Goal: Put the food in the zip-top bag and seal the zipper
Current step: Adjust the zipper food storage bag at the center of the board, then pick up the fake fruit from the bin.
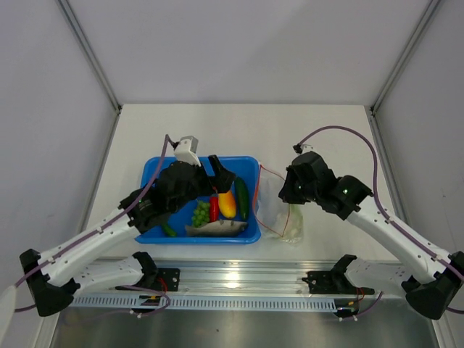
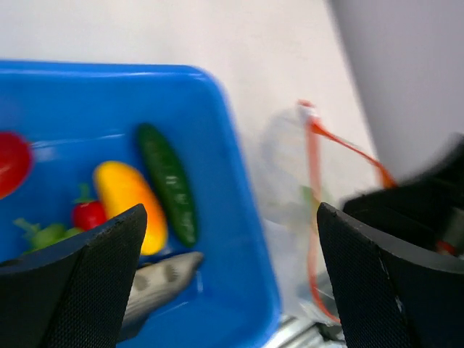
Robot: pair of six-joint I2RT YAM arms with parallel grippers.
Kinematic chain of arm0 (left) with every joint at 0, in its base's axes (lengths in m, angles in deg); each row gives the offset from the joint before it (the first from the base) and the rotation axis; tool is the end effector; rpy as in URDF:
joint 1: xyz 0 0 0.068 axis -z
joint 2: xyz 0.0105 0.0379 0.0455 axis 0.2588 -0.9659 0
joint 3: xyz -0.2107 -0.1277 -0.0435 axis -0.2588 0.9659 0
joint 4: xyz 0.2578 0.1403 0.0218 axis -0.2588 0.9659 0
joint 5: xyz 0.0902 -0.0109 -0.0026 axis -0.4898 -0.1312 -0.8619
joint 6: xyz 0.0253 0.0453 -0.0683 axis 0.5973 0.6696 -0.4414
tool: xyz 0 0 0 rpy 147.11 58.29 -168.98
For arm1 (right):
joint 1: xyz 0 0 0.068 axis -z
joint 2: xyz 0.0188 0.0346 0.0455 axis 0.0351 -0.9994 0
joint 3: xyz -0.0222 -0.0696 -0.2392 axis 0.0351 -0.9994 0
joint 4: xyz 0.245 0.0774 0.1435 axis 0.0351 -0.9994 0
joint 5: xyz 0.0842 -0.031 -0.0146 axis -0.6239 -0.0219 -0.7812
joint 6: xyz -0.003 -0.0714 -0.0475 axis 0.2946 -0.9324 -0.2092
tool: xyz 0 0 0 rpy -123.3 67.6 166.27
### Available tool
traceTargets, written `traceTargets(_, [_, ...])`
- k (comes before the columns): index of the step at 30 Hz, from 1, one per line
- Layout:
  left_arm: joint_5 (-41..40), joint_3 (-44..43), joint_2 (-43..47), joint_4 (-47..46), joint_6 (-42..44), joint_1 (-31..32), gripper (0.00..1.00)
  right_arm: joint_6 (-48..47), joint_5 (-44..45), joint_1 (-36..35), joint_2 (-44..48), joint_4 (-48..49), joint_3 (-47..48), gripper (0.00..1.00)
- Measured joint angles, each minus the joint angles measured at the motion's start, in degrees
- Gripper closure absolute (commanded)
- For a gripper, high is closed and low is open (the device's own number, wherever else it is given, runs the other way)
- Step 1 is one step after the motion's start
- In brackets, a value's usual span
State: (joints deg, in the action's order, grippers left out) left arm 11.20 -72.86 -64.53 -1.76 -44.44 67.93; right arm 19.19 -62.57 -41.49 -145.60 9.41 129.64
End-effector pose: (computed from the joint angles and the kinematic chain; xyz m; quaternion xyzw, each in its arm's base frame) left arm 0.1966 -0.2209 0.3205 -0.0134 0.8155 -0.3273 0.4771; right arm 0.2157 0.1904 0.2890 -0.0250 0.9223 0.1979 0.3309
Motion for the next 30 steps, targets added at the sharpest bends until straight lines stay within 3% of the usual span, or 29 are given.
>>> traceTargets(11, [1.16,-3.28,-20.17,14.14,-6.78,-17.73,0.01,-1.16,-6.43,2.97,-3.52,3.85,-0.44,1.00])
traceTargets(19, [0.48,-11.85,-31.95,17.79,-8.00,-19.47,0.14,-1.25,-10.86,3.30,-4.26,5.99,-3.89,1.00])
traceTargets(27, [1.20,-12.85,-37.35,17.92,-8.55,-19.58,0.34,-3.10,-13.40,6.91,-4.17,5.92,-3.96,1.00])
traceTargets(30, [1.95,-12.83,-38.62,17.73,-9.42,-19.58,0.37,-3.54,-14.29,8.92,-3.74,5.90,-3.96,1.00])
